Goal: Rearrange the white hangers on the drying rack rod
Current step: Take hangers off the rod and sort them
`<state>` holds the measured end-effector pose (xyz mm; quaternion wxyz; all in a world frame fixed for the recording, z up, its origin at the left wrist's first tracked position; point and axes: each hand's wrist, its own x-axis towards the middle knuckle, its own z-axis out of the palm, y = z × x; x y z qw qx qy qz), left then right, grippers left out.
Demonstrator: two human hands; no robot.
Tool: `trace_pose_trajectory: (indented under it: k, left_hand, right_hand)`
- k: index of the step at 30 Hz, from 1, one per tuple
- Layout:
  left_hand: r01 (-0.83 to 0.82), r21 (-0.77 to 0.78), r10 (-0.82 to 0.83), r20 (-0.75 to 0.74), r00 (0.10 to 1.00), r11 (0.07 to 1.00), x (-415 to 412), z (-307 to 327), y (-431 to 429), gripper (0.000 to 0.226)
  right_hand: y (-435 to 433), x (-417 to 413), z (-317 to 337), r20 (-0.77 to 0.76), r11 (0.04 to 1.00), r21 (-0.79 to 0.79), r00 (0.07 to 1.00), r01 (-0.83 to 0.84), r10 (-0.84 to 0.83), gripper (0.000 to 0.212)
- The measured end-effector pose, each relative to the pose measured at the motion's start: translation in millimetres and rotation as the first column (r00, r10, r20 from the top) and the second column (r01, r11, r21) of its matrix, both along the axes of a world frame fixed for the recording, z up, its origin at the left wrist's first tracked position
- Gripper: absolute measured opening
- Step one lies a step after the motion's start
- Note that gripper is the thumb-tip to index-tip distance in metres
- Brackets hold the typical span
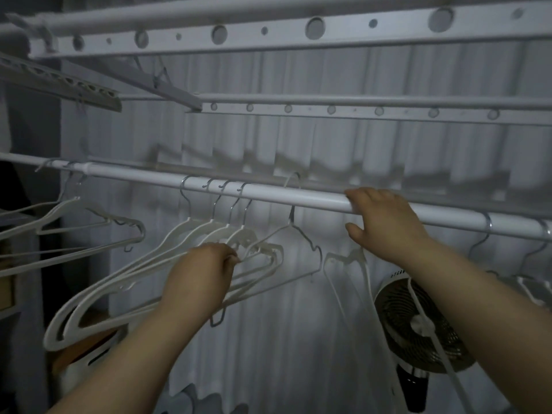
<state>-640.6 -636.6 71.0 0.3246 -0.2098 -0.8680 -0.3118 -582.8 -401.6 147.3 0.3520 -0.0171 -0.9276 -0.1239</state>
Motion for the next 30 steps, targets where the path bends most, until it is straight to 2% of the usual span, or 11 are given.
trace_pose_trajectory:
  k: [6, 9, 11, 14, 17, 20, 22, 25, 27, 29, 30]
  left_hand:
    - [-0.025, -0.063, 0.033, 0.134, 0.99, 0.998, -6, -20, 19, 0.023]
    - [-0.044, -0.053, 0.051, 0.136, 0.989, 0.998, 5, -35, 9, 0.023]
    - [-0.064, -0.053, 0.069, 0.114, 0.991, 0.997, 16, -43, -1, 0.022]
    - [-0.085, -0.004, 0.085, 0.092, 0.992, 0.996, 39, -50, -21, 0.02]
    - [-0.124, 0.004, 0.124, 0.081, 0.989, 0.992, 66, -52, -48, 0.017]
    - [-0.164, 0.007, 0.163, 0.077, 0.984, 0.986, 92, -57, -72, 0.014]
    - [-0.165, 0.023, 0.162, 0.094, 0.982, 0.986, 106, -60, -86, 0.013]
    - [-0.111, 0.031, 0.105, 0.146, 0.984, 0.993, 126, -62, -109, 0.022]
    - [-0.083, 0.052, 0.073, 0.18, 0.981, 0.995, 139, -66, -129, 0.033]
    - [-0.045, 0.119, 0.017, 0.233, 0.972, 0.992, 152, -72, -150, 0.036]
    - [-0.025, 0.177, -0.025, 0.275, 0.961, 0.984, 159, -76, -161, 0.036]
  right_hand:
    - [6, 18, -7, -0.101, 0.983, 0.005, 0.978, -0.181, 0.181, 0.048]
    - [-1, 24, -12, -0.131, 0.945, 0.097, 0.937, -0.313, 0.324, 0.036]
    - [-12, 24, -15, 0.007, 0.931, 0.06, 0.933, -0.36, 0.36, 0.03]
    - [-25, 15, -23, 0.26, 0.937, 0.025, 0.908, -0.348, 0.33, 0.035]
    - [-42, 6, -33, 0.331, 0.959, -0.076, 0.901, -0.272, 0.282, 0.043]
    - [-55, -4, -38, 0.368, 0.923, -0.311, 0.866, -0.229, 0.339, 0.062]
    - [-66, -5, -39, 0.34, 0.838, -0.491, 0.833, -0.238, 0.436, 0.064]
    - [-86, 1, -39, 0.196, 0.512, -0.813, 0.698, -0.278, 0.689, 0.05]
    - [-100, 6, -39, 0.125, 0.375, -0.879, 0.615, -0.296, 0.778, 0.032]
    - [-114, 11, -38, 0.064, 0.306, -0.892, 0.578, -0.332, 0.814, 0.006]
    - [-123, 14, -38, 0.046, 0.281, -0.894, 0.554, -0.348, 0.831, 0.013]
